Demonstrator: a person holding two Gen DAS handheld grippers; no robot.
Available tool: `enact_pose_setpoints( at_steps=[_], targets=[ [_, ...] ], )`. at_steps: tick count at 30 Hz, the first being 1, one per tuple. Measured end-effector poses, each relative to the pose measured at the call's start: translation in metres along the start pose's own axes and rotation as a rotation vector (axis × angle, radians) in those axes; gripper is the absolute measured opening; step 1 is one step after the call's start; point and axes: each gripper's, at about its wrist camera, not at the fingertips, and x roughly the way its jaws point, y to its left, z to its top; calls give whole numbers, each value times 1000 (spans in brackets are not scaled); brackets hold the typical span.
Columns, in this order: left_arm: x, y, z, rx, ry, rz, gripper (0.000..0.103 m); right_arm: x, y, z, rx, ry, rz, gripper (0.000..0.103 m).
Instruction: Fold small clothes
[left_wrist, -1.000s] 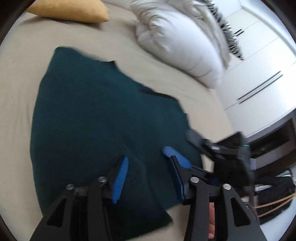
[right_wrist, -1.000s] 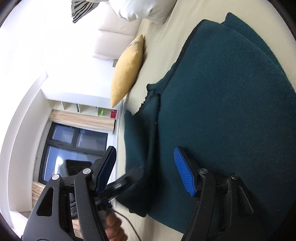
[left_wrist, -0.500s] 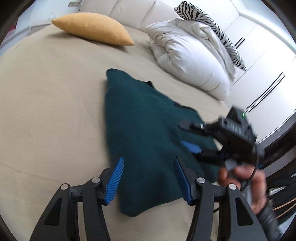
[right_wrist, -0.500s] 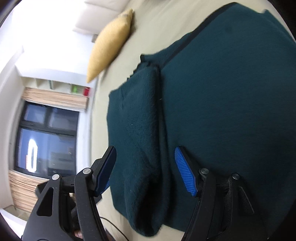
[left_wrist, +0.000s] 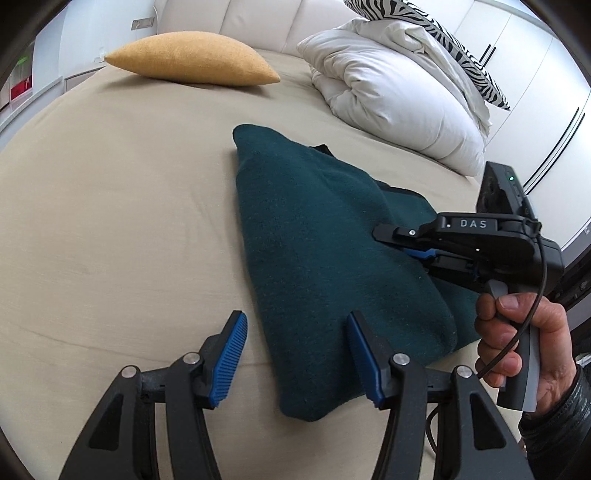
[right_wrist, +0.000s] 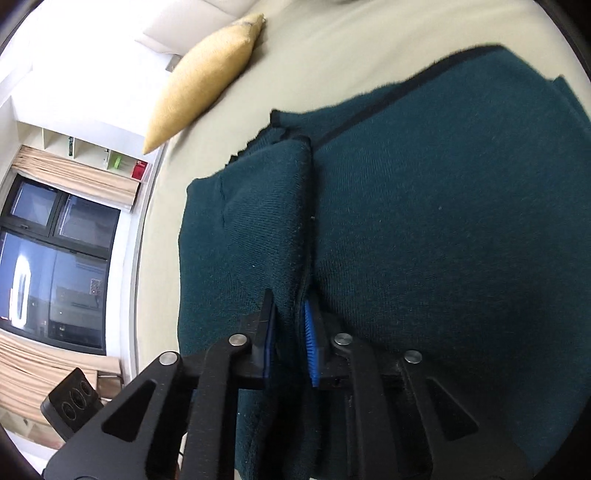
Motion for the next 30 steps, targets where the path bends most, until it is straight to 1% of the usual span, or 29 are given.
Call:
enact_pose_setpoints(
  at_steps=[2, 6, 9, 13, 20, 22, 24, 25, 27, 30],
  targets=[
    [-2, -1, 0, 15, -5, 19, 58, -9, 1, -3, -29, -21, -14, 11],
    [-5, -2, -1, 19, -6, 28, 59, -30, 8, -2, -73, -74, -33, 11],
    [-4, -7, 0, 25, -1, 32, 59, -48, 3, -1, -88, -92, -43, 11],
    [-1, -16, 1, 43, 9, 36, 59, -70, -19, -2, -79, -110, -62, 11],
    [7, -42, 3, 93, 22, 26, 59, -117, -82, -3, -19, -143, -108, 11],
    [9, -50, 6, 107, 19, 22, 59, -120, -90, -1, -9, -154, -115, 11],
    [10, -60, 11, 126, 10, 24, 59, -137, -98, -2, -3, -173, -112, 11],
    [11, -66, 15, 138, 3, 27, 59, -144, -103, -2, -17, -181, -116, 11],
    [14, -76, 23, 160, -2, 31, 59, -155, -99, -3, -55, -196, -140, 11],
    [19, -96, 34, 207, -30, 35, 59, -166, -103, -3, -75, -200, -150, 11]
  ],
)
